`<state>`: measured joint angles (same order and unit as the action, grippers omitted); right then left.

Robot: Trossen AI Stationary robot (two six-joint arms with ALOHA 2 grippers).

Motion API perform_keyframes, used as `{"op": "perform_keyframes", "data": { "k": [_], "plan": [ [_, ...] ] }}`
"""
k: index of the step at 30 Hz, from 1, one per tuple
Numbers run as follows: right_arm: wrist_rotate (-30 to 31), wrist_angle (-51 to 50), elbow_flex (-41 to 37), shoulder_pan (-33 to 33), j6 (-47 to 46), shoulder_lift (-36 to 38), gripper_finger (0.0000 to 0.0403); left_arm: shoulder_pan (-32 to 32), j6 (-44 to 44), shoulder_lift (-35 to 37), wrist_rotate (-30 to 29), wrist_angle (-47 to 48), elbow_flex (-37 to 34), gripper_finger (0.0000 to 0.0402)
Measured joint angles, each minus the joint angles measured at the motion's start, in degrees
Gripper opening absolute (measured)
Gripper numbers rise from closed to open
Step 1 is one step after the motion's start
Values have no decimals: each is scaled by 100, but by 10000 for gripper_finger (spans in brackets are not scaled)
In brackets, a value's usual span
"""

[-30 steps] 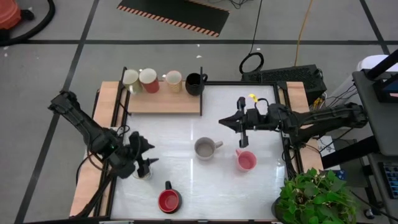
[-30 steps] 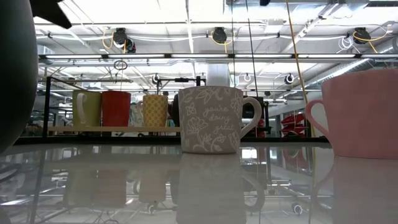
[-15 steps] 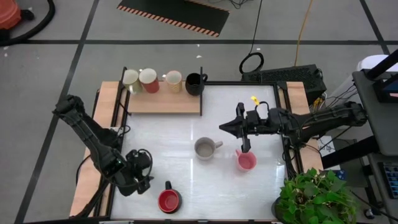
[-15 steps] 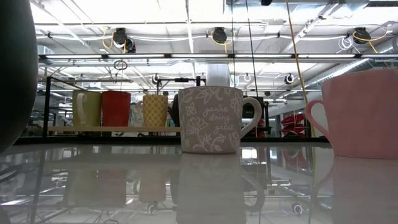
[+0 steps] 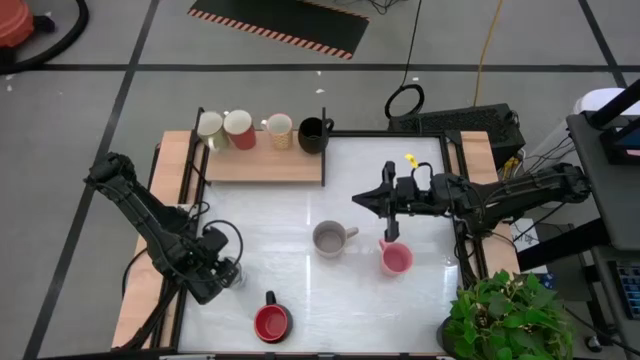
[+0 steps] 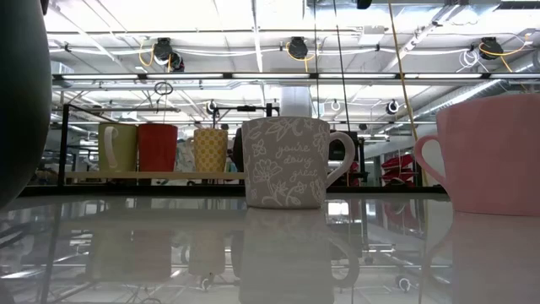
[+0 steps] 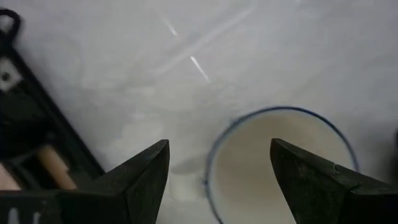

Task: Place coffee mugs
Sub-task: Put the blue patterned mug on the shelf

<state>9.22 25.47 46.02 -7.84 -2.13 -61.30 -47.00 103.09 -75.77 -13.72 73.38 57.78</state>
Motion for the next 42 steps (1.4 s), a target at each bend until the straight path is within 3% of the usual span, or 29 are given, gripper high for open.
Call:
{"op": "perform_keyframes", "data": {
  "k": [12, 27, 37, 42],
  "plan": [
    [281, -1, 4, 0, 133, 0, 4, 6, -188, 0, -25, -710, 0, 282],
    [277, -1, 4, 2, 131, 0, 4, 15, -817, 0, 169, -622, 137, 282],
    [276, -56, 7, 2, 129, 0, 4, 6, -1125, -7, -351, -756, 436, 282],
    [274, -74, 7, 0, 84, 0, 4, 43, -1205, -347, 42, -1528, 437, 282]
  ]
}}
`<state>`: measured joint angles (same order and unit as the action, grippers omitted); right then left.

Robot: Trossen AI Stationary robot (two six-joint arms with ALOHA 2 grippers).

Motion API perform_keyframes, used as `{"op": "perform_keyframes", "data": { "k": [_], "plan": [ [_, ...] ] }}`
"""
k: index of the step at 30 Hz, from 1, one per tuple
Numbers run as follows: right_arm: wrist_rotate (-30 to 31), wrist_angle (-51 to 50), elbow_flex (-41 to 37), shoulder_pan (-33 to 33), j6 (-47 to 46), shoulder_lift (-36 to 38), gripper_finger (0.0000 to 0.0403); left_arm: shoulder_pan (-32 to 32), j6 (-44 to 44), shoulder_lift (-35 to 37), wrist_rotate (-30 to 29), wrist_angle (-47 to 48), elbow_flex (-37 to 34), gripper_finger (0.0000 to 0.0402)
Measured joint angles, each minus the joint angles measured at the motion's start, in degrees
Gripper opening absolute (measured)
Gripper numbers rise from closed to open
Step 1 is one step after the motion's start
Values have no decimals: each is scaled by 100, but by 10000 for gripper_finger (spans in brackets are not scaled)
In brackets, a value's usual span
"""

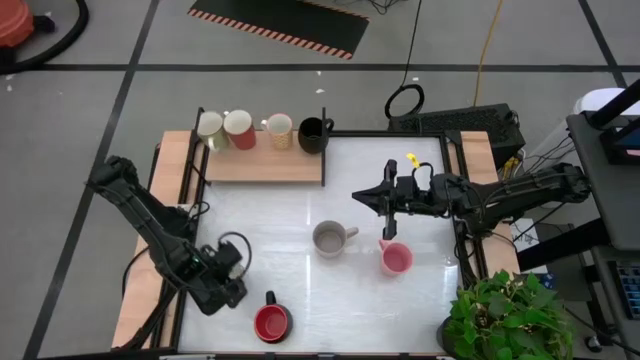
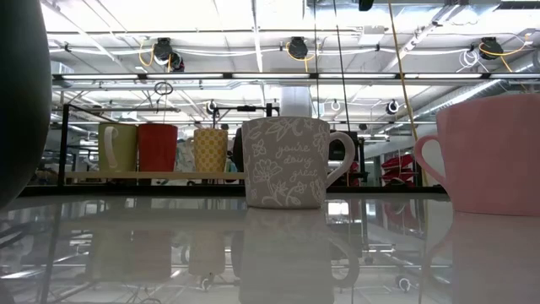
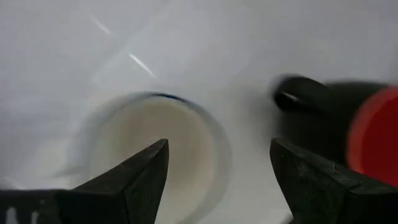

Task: Place coffee mugs
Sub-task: Put the blue patterned mug on the shelf

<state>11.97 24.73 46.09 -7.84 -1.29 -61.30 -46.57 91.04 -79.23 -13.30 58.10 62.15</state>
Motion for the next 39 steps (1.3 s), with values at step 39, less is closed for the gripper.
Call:
{"op": "perform_keyframes", "data": {
  "k": [39],
  "plan": [
    [-13, -102, 0, -52, -249, 0, 4, -238, 323, -1461, 378, 790, 555, 282]
  ]
}}
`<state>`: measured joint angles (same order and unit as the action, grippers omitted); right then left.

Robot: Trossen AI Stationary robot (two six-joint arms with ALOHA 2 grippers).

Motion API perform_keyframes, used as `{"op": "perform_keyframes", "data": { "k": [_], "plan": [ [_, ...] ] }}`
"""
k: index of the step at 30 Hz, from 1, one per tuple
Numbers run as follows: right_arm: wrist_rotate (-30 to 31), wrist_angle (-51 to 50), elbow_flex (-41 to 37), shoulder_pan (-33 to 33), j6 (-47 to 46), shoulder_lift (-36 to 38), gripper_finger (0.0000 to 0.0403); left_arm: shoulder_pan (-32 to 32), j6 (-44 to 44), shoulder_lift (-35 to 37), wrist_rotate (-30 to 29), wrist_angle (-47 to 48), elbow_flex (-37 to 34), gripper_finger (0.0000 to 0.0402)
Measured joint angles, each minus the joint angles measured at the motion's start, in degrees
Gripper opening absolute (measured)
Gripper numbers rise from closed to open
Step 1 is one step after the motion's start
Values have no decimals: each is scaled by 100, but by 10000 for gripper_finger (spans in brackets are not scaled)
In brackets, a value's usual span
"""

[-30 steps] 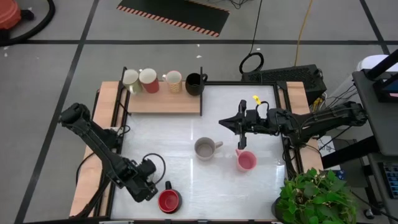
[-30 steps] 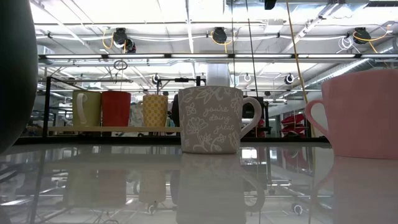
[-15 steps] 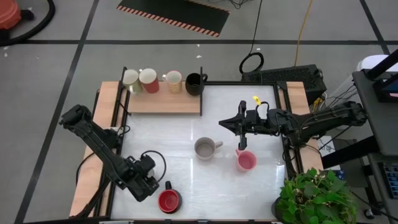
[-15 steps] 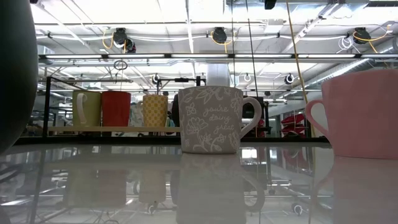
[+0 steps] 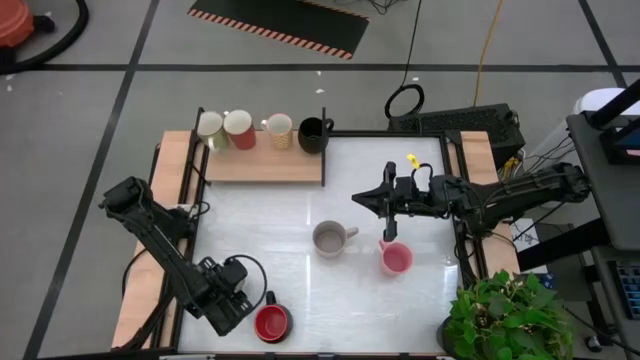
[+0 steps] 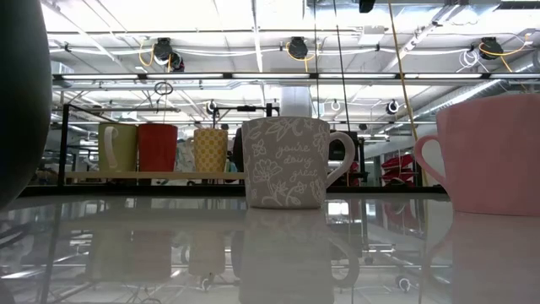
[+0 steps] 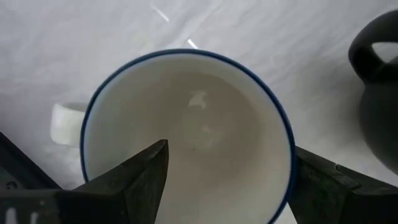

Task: Place coffee mugs
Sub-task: Put the blue patterned mug on the shelf

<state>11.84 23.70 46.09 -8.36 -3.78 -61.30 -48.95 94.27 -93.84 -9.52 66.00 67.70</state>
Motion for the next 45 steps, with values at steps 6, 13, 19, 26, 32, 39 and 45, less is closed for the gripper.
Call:
{"op": "perform_keyframes", "data": {
  "k": [6, 13, 19, 26, 32, 39, 45],
  "plan": [
    [2, 0, 0, 0, 0, 0, 4, 2, 30, 3, -169, 7, 0, 282],
    [4, 0, 0, 0, -1, 0, 4, 0, -187, 4, -359, -104, 0, 281],
    [-1, -2, 0, 0, -3, 0, 4, 0, -504, -225, -302, -535, 0, 208],
    [-2, -2, 0, 0, -5, 0, 4, 74, -1001, -520, -249, -627, -2, 52],
    [6, -1, 0, 0, -5, 0, 4, 151, -1281, -494, -362, -560, -6, 24],
    [11, -2, 0, 0, -5, -2, 4, 301, -1781, -494, -368, -397, -7, 25],
    [17, 9, -2, 0, -5, -124, 4, 479, -2778, -490, -298, -157, 95, 26]
  ]
}}
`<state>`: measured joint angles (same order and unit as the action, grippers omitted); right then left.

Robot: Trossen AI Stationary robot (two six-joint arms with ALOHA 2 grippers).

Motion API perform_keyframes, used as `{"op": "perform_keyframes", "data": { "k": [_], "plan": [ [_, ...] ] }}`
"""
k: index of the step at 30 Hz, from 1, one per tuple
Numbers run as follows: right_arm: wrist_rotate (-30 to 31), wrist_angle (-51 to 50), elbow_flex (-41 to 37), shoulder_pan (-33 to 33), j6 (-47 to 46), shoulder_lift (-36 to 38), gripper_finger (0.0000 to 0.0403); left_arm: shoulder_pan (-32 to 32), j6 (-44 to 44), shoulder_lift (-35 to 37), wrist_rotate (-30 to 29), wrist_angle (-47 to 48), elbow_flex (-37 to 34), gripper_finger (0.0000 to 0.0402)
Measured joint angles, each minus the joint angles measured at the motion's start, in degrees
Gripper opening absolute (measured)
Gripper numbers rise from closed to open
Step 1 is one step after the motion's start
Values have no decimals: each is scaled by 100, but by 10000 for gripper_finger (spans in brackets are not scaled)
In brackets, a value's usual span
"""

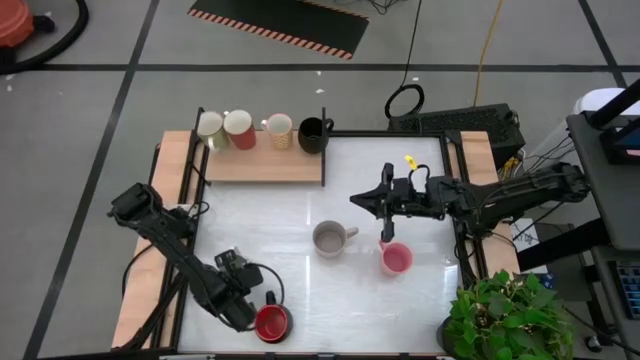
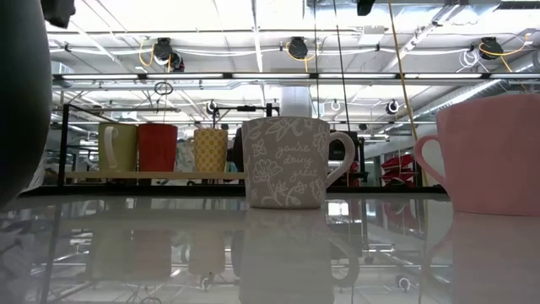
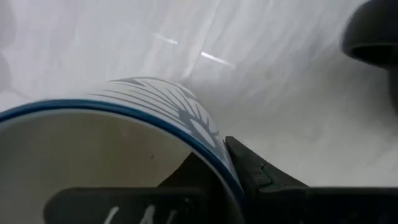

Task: Place coffee mugs
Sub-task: Put the blue patterned mug on the shelf

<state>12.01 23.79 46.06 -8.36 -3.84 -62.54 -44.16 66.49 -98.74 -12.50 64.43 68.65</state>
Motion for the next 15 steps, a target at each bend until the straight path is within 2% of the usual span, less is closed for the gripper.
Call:
{"op": "perform_keyframes", "data": {
  "k": [6, 12, 15],
  "plan": [
    [154, 9, 0, 4, 0, -109, 4, 248, -902, 4, -101, 804, 362, 27],
    [144, 168, 0, -4, -2, -107, 4, 480, -1587, 381, -1373, 1601, 505, 28],
    [134, 256, 0, -52, -2, -107, 4, 694, -1691, 737, -1451, 1571, 491, 28]
  ]
}}
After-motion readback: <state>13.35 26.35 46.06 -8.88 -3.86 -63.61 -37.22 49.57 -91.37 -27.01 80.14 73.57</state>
